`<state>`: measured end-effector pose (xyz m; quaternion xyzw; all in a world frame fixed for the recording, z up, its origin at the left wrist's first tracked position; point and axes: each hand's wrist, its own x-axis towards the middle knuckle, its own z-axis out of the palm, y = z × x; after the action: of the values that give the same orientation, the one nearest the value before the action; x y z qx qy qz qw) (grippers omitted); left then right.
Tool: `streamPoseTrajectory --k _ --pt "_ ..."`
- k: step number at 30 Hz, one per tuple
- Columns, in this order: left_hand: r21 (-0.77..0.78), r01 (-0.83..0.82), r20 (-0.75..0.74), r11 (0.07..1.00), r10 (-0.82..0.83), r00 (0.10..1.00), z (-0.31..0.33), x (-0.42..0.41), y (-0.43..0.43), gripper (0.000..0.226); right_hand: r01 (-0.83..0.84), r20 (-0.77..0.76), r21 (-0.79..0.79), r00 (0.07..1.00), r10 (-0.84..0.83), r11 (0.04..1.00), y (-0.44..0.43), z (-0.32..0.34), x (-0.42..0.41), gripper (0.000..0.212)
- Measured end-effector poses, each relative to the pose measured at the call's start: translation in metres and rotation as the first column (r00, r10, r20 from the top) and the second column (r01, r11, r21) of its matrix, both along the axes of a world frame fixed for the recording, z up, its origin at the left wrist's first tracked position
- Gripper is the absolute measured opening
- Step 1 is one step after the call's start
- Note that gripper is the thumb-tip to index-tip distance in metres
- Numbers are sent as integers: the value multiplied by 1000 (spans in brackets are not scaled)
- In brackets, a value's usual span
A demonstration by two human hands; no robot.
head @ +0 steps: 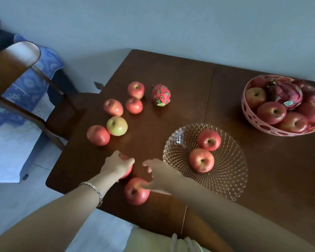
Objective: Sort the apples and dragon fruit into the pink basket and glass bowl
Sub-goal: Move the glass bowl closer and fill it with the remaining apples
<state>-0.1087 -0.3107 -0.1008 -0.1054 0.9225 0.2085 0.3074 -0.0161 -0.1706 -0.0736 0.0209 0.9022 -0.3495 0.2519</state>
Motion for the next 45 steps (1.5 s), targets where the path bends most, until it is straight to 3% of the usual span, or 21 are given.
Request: streamPoseTrajectory --k 2,4,8,12,14,16,20,23,25,28,30,33,40,42,45 --pt "41 -20 -97 999 24 995 5 -6 2 55 -160 115 129 983 146 979 -25 -12 -4 84" --pt "91 -10 -195 996 28 980 9 -8 3 61 -211 189 192 966 175 958 -40 -26 -5 92" --pt "251 -28 -268 967 97 959 15 -4 10 61 -89 226 134 972 57 987 -41 -35 -4 88" --pt "410 -76 -304 909 215 928 22 3 28 64 117 33 -9 993 -116 993 -16 -13 6 85" --pt "519 -155 -211 841 301 930 30 7 44 67 189 -64 -99 978 -196 977 11 4 17 85" --pt "594 -262 -26 761 343 939 39 12 63 64 288 -155 -136 939 -308 948 46 17 30 84" --pt "586 -341 290 735 203 935 48 33 101 60 634 -217 -149 728 -651 759 114 23 56 84" --pt "587 -355 463 728 58 885 42 53 124 59 771 -220 -131 591 -777 623 155 16 73 81" --pt "559 -420 548 714 62 834 38 62 134 61 777 -220 -80 597 -772 624 171 9 81 81" --pt "557 -550 636 623 106 764 28 67 143 51 723 -225 75 683 -695 687 186 -5 90 84" --pt "577 -578 668 577 75 741 25 67 143 45 667 -217 178 743 -633 723 190 -13 89 85" --pt "615 -572 677 542 8 736 22 68 143 17 618 -236 261 786 -571 742 188 -22 82 84" --pt "720 -418 570 554 -127 812 26 77 149 14 557 -255 273 828 -499 784 186 -37 81 84" --pt "740 -385 539 551 -144 830 22 78 150 7 598 -218 218 800 -559 771 188 -42 84 80" --pt "754 -347 506 558 -156 848 18 79 152 26 714 -65 -6 698 -713 700 191 -46 83 67"
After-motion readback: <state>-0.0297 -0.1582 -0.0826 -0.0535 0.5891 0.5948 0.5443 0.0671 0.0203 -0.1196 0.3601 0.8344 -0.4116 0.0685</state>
